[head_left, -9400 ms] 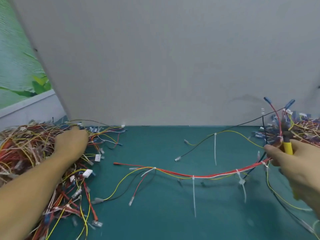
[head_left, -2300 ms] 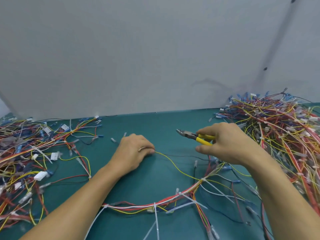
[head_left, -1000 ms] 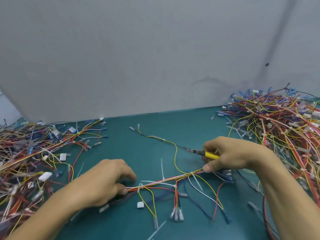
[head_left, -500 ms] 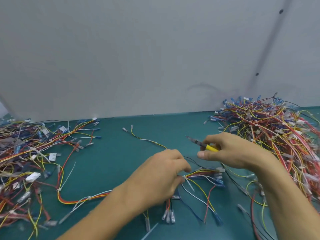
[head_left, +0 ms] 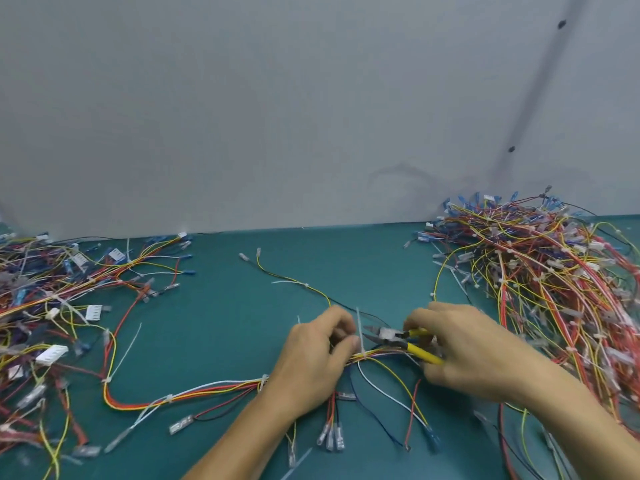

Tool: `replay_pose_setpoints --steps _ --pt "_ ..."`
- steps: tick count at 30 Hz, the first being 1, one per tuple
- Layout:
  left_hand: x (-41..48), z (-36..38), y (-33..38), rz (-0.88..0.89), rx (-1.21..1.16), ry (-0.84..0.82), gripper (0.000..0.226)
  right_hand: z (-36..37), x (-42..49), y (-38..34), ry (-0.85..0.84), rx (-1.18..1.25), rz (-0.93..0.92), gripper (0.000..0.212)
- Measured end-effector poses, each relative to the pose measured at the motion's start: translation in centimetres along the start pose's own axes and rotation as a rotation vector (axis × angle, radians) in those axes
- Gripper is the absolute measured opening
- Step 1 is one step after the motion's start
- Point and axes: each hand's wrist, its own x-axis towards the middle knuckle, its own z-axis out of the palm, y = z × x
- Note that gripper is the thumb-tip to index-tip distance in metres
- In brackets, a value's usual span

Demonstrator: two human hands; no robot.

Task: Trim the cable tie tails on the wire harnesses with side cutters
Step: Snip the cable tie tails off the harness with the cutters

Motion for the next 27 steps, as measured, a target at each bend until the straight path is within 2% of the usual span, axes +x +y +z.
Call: replay_pose_setpoints --steps 5,8,10,18,27 --pt "0.1 0.2 0.1 0.007 0.014 -0.029 0.014 -0.4 -0.3 0.1 -0.03 -0.043 -0.019 0.04" --pt "0.1 0.1 0.3 0.028 0.007 -0.073 0.01 -0.6 -0.2 -0.2 -0.049 -0.059 -0.021 0.038" --pt "0.2 0.1 0.2 0.021 -0.011 -0.05 0.004 -0.7 -0.2 -0.3 -0.05 -0.062 -0.027 0.037" --pt "0.6 0.2 -0.3 -0.069 -0.046 -0.044 0.016 -1.2 -0.2 -0.2 -0.113 -0.066 -0.047 0.034" --pt "0.6 0.3 -0.2 -0.054 -0.052 -0.052 0.019 -1.1 -0.2 -0.2 -0.108 -0.075 -0.053 0.037"
